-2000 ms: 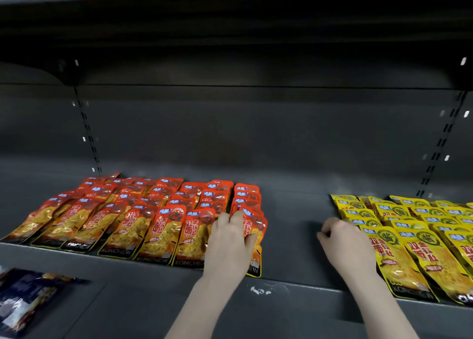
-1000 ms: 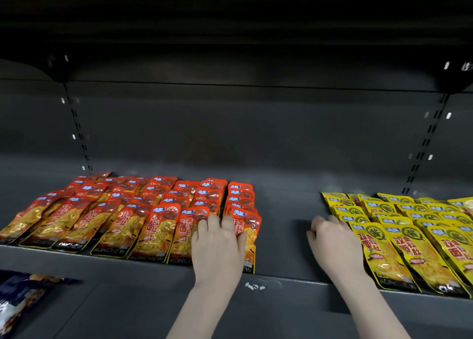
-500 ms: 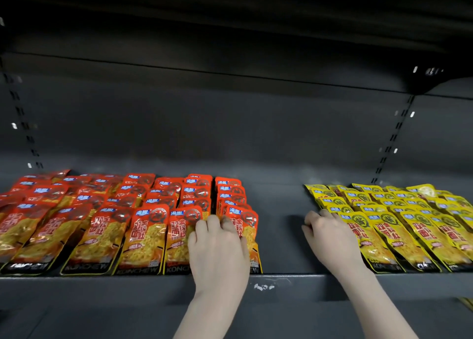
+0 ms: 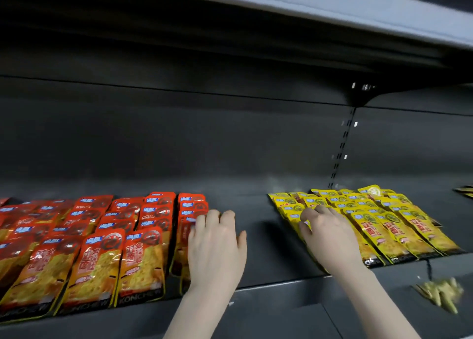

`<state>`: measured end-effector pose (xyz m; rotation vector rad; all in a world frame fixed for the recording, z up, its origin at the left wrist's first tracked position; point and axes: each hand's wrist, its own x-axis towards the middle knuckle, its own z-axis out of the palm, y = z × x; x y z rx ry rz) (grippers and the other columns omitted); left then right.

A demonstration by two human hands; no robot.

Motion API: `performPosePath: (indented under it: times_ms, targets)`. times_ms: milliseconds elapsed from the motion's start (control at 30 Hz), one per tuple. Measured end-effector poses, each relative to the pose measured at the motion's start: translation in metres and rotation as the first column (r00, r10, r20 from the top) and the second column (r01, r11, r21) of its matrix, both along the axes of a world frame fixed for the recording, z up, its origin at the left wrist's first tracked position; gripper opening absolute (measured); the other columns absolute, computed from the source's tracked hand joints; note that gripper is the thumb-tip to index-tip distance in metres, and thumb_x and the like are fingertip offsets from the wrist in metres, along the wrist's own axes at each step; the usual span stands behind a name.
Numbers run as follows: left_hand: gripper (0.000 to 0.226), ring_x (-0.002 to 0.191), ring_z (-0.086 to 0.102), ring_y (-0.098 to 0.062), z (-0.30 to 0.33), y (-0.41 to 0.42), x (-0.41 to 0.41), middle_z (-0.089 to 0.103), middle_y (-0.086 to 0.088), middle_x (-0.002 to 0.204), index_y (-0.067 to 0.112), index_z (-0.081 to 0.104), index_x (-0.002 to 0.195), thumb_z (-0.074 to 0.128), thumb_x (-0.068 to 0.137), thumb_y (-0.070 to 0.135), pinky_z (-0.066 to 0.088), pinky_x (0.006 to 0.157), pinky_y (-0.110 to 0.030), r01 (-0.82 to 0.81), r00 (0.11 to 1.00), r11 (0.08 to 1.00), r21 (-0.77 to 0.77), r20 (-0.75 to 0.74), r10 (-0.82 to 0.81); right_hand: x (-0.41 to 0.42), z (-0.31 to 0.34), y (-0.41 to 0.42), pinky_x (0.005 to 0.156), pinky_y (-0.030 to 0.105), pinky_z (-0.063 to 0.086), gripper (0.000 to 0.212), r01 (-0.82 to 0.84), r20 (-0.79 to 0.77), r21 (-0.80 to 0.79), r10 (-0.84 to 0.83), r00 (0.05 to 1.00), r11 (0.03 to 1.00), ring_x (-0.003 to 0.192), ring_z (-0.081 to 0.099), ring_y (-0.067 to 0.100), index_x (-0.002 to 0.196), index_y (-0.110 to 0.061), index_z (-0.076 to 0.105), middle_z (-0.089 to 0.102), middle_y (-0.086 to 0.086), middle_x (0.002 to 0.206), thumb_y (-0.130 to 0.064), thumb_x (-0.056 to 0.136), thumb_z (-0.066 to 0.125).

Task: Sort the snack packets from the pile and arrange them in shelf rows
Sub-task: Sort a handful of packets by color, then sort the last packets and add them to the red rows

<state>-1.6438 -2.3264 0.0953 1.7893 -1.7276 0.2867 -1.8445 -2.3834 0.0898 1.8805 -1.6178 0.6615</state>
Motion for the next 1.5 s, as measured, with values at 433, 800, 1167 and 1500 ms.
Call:
performPosePath:
  times_ms: [433,800,1167,1500]
  targets:
    - [0.037,0.121,0.040,-0.017,0.023,-0.016,-0.240,0.047,0.007,0.129,0.030,0.045,0.129,0.041,0.096,0.045,0.034,0.097,-0.028,0.110,0.994,0.993,0.043,-0.025,-0.109,-0.256,0.002,0.004,0.040,0.028,0.041,0.026,0.057,0.105,-0.111,-0.045,0.993,0.992,0.044,0.053,0.030,0.058,-0.013,0.062,0.053,0.005,0.052,-0.010,0.050,0.087]
    - [0.037,0.121,0.042,-0.022,0.031,-0.058,-0.496,0.050,0.001,0.128,0.025,0.049,0.127,0.045,0.095,0.042,0.036,0.095,-0.031,0.124,0.992,0.984,0.130,-0.023,-0.122,-0.492,0.007,-0.029,0.041,0.022,0.023,0.034,0.087,0.109,-0.037,-0.082,0.991,0.996,0.037,0.041,0.024,0.048,-0.011,0.052,0.044,0.003,0.045,0.000,0.043,0.083]
    - [0.039,0.120,0.043,-0.023,0.028,-0.150,-0.664,0.050,-0.002,0.126,0.023,0.049,0.128,0.047,0.095,0.043,0.037,0.096,-0.033,0.179,0.984,0.972,0.156,-0.054,-0.172,-0.661,-0.001,-0.114,0.056,0.032,0.042,0.008,0.149,0.127,0.060,-0.156,0.980,0.987,0.066,0.059,0.033,0.071,-0.008,0.063,0.060,0.009,0.070,-0.012,0.073,0.069]
    - [0.044,0.119,0.044,-0.023,0.029,-0.204,-0.791,0.051,-0.003,0.127,0.022,0.048,0.132,0.047,0.095,0.046,0.038,0.096,-0.033,0.108,0.994,0.969,0.221,-0.042,-0.101,-0.829,0.009,-0.180,0.076,0.035,0.043,0.021,0.180,0.203,0.181,-0.216,0.955,0.967,0.095,0.057,0.031,0.099,-0.013,0.065,0.063,0.009,0.099,-0.028,0.090,0.052]
